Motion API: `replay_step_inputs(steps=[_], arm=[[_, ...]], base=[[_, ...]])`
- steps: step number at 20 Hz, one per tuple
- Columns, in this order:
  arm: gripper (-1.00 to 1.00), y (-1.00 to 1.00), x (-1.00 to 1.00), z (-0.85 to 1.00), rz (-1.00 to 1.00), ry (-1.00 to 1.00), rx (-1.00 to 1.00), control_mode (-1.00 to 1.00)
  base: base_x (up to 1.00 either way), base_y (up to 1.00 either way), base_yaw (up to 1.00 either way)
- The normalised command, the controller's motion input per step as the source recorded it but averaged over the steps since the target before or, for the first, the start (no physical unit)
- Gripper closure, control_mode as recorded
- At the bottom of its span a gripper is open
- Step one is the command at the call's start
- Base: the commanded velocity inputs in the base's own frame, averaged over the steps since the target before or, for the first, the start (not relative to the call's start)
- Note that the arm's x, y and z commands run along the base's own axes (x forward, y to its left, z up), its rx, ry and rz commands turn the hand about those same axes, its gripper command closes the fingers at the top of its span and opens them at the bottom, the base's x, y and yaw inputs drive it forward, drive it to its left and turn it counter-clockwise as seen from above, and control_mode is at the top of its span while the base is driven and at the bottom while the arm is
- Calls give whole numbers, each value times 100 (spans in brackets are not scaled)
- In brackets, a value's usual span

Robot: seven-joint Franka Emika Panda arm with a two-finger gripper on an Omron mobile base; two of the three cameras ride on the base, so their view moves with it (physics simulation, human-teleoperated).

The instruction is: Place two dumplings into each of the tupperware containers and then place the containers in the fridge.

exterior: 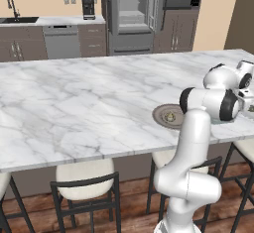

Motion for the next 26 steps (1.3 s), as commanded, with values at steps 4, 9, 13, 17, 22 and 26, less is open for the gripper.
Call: replay_step_inputs(steps=[4,9,13,17,22,26], arm=[[-100,7,0,-60,-2,4,5,-100],[-100,-3,13,-23,2,0,8,-100],[-100,0,41,-19,7,0,5,-100],[-100,-6,53,-21,10,0,5,-100],[-100,-14,19,-34,8,1,3,-100],[-100,-10,-8,-30,2,0,1,-100]], base=[[0,0,0],[0,0,0],[0,0,0],[0,0,0],[0,0,0],[0,0,0]])
